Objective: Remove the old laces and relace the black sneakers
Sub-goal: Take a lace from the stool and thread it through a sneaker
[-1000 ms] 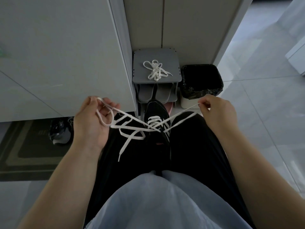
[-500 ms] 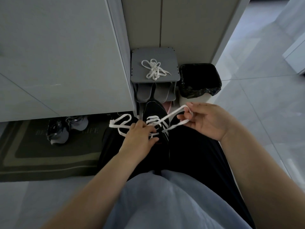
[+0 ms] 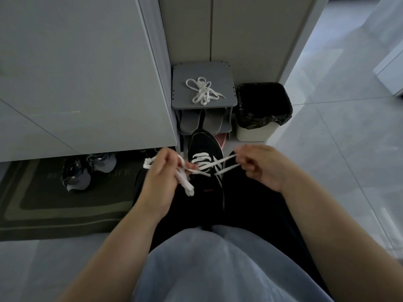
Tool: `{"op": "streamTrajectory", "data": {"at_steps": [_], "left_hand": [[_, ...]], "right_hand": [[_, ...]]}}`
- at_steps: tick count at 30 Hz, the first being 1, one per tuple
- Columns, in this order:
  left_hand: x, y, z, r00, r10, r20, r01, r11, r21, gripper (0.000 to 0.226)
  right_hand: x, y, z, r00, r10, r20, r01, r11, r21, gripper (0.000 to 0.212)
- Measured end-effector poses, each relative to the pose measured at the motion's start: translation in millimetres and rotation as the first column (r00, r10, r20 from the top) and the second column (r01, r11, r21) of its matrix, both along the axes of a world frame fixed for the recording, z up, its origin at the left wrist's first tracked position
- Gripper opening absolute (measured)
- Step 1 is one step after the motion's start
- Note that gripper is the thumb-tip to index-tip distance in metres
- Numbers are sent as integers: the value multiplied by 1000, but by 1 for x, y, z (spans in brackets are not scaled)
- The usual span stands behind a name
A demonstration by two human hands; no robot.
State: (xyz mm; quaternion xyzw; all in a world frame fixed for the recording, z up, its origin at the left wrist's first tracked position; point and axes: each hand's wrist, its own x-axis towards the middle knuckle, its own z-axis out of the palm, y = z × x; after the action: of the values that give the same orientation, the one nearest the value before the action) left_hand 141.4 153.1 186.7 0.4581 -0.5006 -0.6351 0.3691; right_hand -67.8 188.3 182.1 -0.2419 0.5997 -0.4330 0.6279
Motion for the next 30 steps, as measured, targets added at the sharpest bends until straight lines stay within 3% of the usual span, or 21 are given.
{"op": "streamTrajectory", "data": {"at_steps": [2, 3, 4, 5, 6, 8, 9, 10, 12, 14, 17, 19, 21, 26, 28, 30], "left_hand": [[9, -8, 10, 966, 82, -245, -57, 993, 107, 33], [13, -11, 14, 963, 90, -254, -57, 989, 135, 32], [16, -14, 16, 982, 67, -178, -41, 988, 148, 31], [17, -16, 17, 1000, 2, -4, -1, 991, 135, 28], [18, -16, 16, 961, -103, 255, 82, 993, 88, 22], [22, -15, 11, 645, -275, 713, 377, 926, 16, 12], [23, -15, 7, 470, -286, 835, 512, 859, 7, 14], [25, -14, 6, 348, -269, 898, 596, 803, 10, 18], [29, -19, 8, 248, -260, 933, 648, 760, 39, 23], [38, -24, 15, 305, -345, 888, 656, 752, 67, 31], [48, -27, 34, 536, -509, 673, 673, 739, 23, 34], [50, -25, 43, 570, -556, 605, 698, 716, 2, 32], [49, -24, 44, 493, -602, 628, 746, 665, 51, 30], [53, -26, 32, 155, -704, 694, 742, 546, 389, 34], [53, -29, 24, 155, -605, 781, 728, 605, 324, 21], [50, -33, 14, 256, -390, 884, 706, 701, 105, 12]], "right_hand": [[8, -2, -8, 921, 188, -342, -174, 982, 71, 7], [11, -3, -13, 838, 256, -481, -239, 966, 98, 14], [14, -5, -18, 763, 285, -580, -279, 955, 103, 22], [16, -7, -21, 706, 287, -648, -305, 948, 88, 27], [19, -8, -22, 668, 278, -691, -325, 943, 65, 29], [22, -9, -24, 620, 274, -735, -360, 932, 44, 26], [22, -9, -25, 606, 281, -745, -378, 925, 42, 25], [23, -8, -27, 598, 286, -749, -393, 919, 36, 25], [22, -5, -29, 597, 284, -750, -408, 913, 21, 26], [24, -1, -29, 584, 275, -764, -414, 910, 11, 28], [33, 3, -26, 527, 237, -816, -458, 888, -38, 36], [44, 6, -24, 489, 237, -839, -536, 841, -75, 33], [54, 8, -25, 440, 250, -863, -610, 788, -83, 23], [59, 18, -28, 323, 310, -894, -721, 693, -20, 21], [58, 24, -28, 280, 342, -897, -750, 662, 18, 22], [57, 29, -30, 212, 373, -903, -760, 644, 87, 23]]}}
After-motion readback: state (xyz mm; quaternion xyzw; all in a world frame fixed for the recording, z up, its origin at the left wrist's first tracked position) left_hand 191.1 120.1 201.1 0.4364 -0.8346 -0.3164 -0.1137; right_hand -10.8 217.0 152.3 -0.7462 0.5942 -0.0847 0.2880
